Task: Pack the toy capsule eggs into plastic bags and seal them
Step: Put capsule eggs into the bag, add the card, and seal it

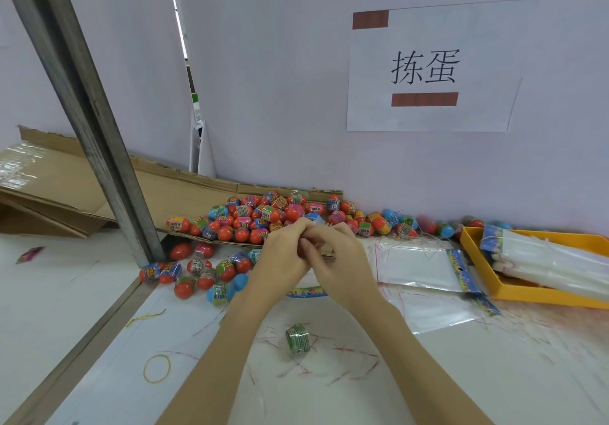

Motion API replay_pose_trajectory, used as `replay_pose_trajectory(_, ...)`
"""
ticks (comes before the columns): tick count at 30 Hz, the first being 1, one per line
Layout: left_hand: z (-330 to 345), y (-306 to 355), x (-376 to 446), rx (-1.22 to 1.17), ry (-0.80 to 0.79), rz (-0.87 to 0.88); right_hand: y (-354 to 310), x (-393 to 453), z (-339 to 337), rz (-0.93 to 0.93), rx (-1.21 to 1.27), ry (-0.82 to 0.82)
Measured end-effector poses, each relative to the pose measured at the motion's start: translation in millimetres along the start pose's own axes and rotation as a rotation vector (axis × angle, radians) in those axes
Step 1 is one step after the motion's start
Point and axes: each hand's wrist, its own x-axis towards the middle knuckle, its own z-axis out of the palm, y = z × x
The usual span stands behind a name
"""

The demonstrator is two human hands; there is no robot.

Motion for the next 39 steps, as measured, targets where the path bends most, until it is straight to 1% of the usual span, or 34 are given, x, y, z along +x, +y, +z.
replay_pose_trajectory(3, 0, -2, -1, 0.070, 0.002, 0.096, -1, 0, 2, 0.006, 0.030, -0.090)
replay_pose_trajectory(6, -2, -2, -1, 0.037, -0.013, 0.064, 0, 1, 5, 0.030, 0.022, -0.109)
replay_pose_trajectory(8, -2, 0, -1, -0.022, -0.032, 0.006, 0, 2, 5, 0.049, -0.001, -0.038)
replay_pose_trajectory(11, -7, 2, 0, -0.137, -0.068, -0.087, -4, 3, -1, 0.043, 0.011, 0.142)
replay_pose_trajectory(14, -11, 4, 0, -0.203, -0.071, -0.171, -6, 4, -5, 0.004, 0.030, 0.215)
replay_pose_trajectory(16, -11, 5, 0, -0.182, -0.058, -0.191, -6, 6, -7, 0.053, 0.100, 0.175)
replay_pose_trajectory(18, -11, 5, 1, -0.166, -0.064, -0.201, -5, 5, -7, 0.083, 0.136, 0.080)
replay_pose_trajectory(21, -10, 2, 1, -0.154, -0.072, -0.226, -4, 3, -4, 0.035, 0.052, -0.048)
replay_pose_trajectory(22, -9, 1, 1, -0.137, -0.069, -0.234, -3, 3, -2, 0.023, 0.033, -0.067)
replay_pose_trajectory(24, -10, 2, 2, -0.144, -0.044, -0.254, -5, 3, -1, 0.016, 0.022, -0.052)
replay_pose_trajectory(25, -11, 2, 2, -0.160, -0.012, -0.275, -6, 3, 0, 0.016, 0.031, -0.022)
replay_pose_trajectory(27, -15, -1, 3, -0.163, 0.109, -0.370, -9, 1, 2, 0.029, 0.084, 0.059)
replay_pose_trajectory(29, -21, -6, 1, -0.162, 0.291, -0.474, -13, -2, 6, 0.061, 0.132, 0.131)
replay_pose_trajectory(31, -27, -14, 1, -0.161, 0.486, -0.563, -13, -4, 12, 0.108, 0.123, 0.123)
replay_pose_trajectory(32, -31, -16, 0, -0.181, 0.562, -0.606, -11, -5, 15, 0.121, 0.098, 0.073)
replay_pose_trajectory(34, -38, -19, 2, -0.306, 0.671, -0.695, -9, -8, 21, 0.086, 0.018, -0.085)
replay_pose_trajectory(37, -44, -22, 7, -0.598, 0.751, -0.794, -9, -16, 34, -0.033, -0.112, -0.323)
replay_pose_trajectory(39, -46, -23, 8, -0.728, 0.788, -0.842, -11, -19, 43, -0.087, -0.196, -0.413)
